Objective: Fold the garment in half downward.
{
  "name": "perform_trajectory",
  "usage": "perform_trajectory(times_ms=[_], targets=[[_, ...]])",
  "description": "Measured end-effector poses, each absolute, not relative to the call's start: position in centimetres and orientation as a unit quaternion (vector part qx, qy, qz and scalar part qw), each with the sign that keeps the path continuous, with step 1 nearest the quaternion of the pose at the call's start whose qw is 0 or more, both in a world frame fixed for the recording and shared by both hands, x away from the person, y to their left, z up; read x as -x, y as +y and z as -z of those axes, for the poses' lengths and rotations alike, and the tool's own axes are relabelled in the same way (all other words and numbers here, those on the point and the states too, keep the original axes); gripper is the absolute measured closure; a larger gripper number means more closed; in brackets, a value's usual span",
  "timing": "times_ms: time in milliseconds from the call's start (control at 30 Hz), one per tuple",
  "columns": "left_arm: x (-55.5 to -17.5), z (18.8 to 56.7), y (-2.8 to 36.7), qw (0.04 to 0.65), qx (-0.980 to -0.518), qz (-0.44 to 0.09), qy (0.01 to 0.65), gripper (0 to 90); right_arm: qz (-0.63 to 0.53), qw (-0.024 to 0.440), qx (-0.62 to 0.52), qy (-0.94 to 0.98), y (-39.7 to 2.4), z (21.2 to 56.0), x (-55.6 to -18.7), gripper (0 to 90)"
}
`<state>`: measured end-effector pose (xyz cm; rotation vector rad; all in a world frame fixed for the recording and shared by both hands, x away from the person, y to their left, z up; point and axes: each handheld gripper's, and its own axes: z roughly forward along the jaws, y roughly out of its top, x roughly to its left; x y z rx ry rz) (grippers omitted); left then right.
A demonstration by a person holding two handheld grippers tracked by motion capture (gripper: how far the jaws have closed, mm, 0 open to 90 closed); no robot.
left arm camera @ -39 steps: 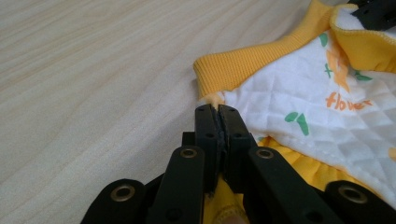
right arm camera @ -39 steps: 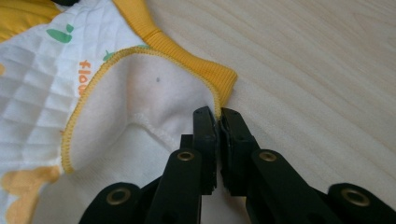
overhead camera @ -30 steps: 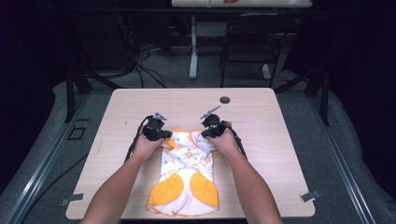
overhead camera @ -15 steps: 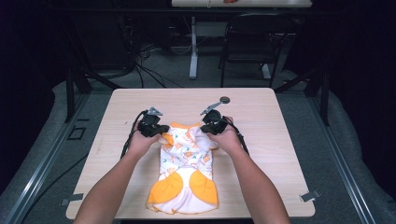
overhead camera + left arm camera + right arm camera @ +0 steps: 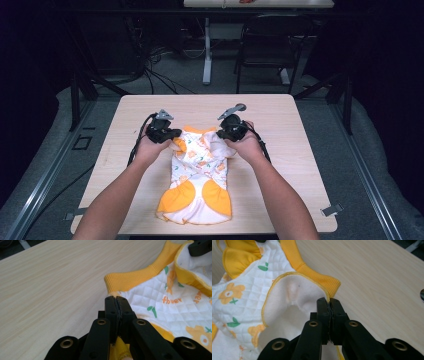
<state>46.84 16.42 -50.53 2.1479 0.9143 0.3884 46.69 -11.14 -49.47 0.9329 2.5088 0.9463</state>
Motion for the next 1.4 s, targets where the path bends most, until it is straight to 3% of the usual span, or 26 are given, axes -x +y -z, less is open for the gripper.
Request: perform_trajectory(times_ms=[500, 1400], targets=[[-46.8, 47.6, 17.2, 0.415, -0.82, -0.179, 0.35, 88.5, -0.332, 0.208, -0.295, 0.871, -10.5, 45.1, -46.3, 87.6], [-43.0, 49.7, 17.9, 0.425, -0.831, -0.169, 0.317, 88.5, -0.339, 0.203, -0.253, 0.883, -10.8, 47.3, -42.7, 87.6]])
